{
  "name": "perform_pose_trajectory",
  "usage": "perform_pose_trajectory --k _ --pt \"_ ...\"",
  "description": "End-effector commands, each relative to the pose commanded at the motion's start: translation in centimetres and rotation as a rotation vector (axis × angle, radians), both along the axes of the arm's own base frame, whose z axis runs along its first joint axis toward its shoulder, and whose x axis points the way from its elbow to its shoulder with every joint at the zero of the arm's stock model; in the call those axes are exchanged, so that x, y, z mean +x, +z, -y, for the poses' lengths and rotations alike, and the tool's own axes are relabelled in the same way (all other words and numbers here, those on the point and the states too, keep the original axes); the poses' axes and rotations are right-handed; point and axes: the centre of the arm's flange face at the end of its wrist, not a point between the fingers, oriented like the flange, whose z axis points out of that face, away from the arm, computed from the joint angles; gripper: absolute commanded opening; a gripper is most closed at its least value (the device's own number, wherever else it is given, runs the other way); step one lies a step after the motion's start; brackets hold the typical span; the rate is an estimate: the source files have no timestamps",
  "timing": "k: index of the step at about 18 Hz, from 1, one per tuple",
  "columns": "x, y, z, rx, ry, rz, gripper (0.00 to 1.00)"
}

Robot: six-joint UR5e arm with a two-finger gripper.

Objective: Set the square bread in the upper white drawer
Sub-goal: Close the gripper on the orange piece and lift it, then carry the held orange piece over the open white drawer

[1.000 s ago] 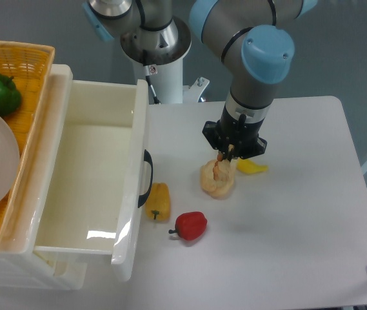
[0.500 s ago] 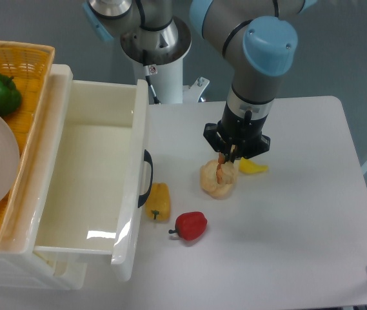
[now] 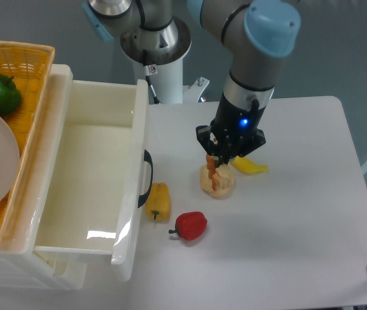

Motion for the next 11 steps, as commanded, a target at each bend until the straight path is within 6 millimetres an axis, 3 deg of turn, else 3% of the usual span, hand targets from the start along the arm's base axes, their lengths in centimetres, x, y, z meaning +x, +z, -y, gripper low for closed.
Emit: perform_pose_trajectory --k 5,11 --pt "1.7 2.9 0.4 0.067 0.086 0.019 0.11" --pt "5.2 5.6 0.4 0.131 0.089 0.032 0.13"
